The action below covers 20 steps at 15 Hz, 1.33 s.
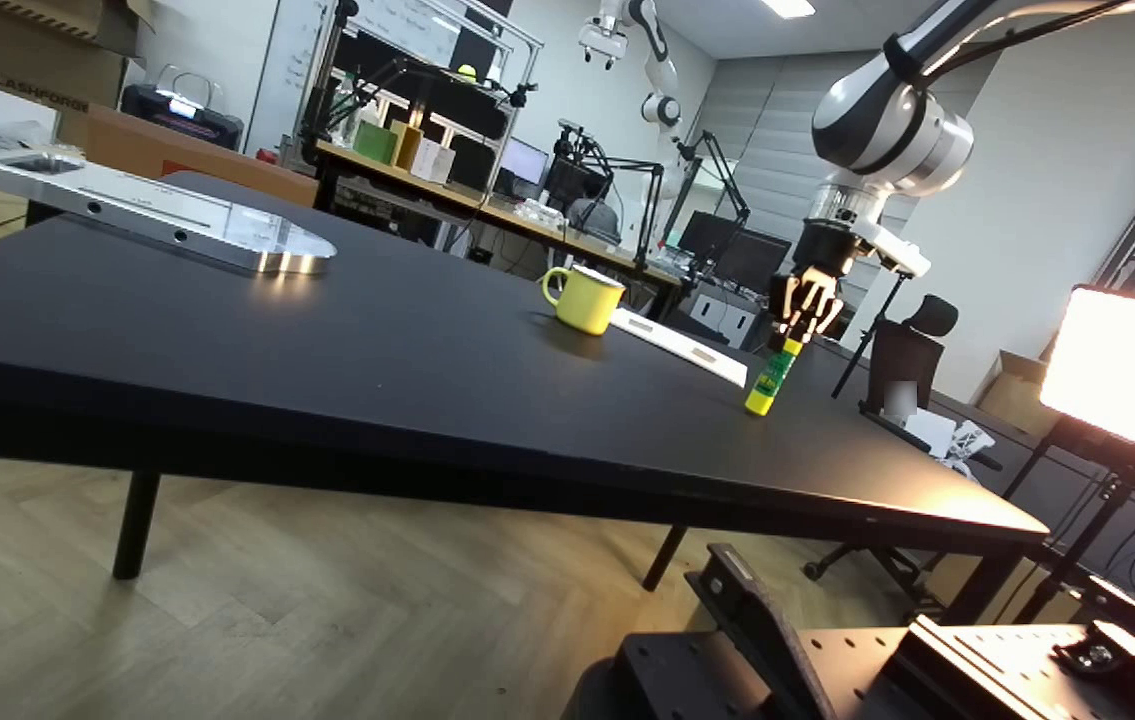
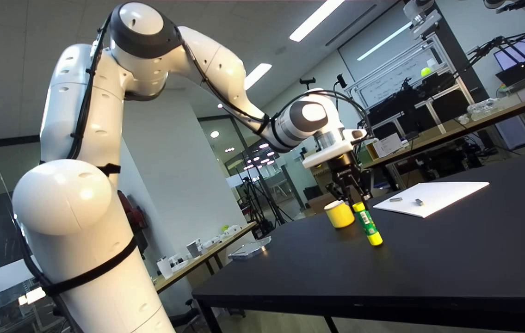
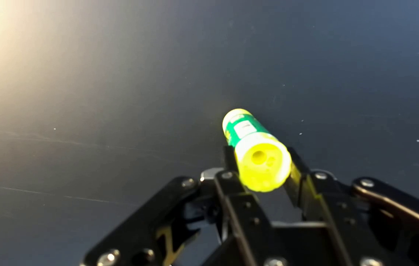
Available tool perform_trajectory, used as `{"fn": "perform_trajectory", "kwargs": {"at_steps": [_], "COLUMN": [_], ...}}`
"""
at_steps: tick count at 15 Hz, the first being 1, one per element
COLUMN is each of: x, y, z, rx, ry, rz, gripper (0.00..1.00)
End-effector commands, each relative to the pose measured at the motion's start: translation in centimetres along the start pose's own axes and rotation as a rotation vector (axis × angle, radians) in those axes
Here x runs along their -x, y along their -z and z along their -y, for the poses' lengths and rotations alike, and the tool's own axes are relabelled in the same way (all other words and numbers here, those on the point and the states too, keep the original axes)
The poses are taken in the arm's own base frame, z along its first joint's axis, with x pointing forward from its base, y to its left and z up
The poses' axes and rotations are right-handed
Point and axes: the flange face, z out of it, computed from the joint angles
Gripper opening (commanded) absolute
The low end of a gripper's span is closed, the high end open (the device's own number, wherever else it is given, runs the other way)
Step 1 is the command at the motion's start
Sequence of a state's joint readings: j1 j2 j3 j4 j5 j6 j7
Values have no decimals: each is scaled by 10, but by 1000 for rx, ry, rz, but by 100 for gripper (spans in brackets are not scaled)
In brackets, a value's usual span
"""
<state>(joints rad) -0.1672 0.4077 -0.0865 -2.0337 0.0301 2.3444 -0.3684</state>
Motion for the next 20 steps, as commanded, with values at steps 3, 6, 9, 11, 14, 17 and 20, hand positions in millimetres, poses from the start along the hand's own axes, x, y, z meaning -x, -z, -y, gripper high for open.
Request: {"fn": "perform_trajectory", "kwargs": {"at_steps": [3, 6, 9, 11, 14, 17, 20], "x": [4, 4, 5, 6, 10, 15, 6], "y": [1, 0, 7, 14, 34, 54, 50], "z": [-1, -1, 0, 3, 9, 16, 11], "rx": [2, -5, -6, -9, 2, 7, 6], "ry": [-30, -32, -33, -29, -23, -15, 8], "rz": [-5, -3, -14, -23, -52, -64, -68], "gripper": [9, 59, 72, 87, 100, 100, 100]}}
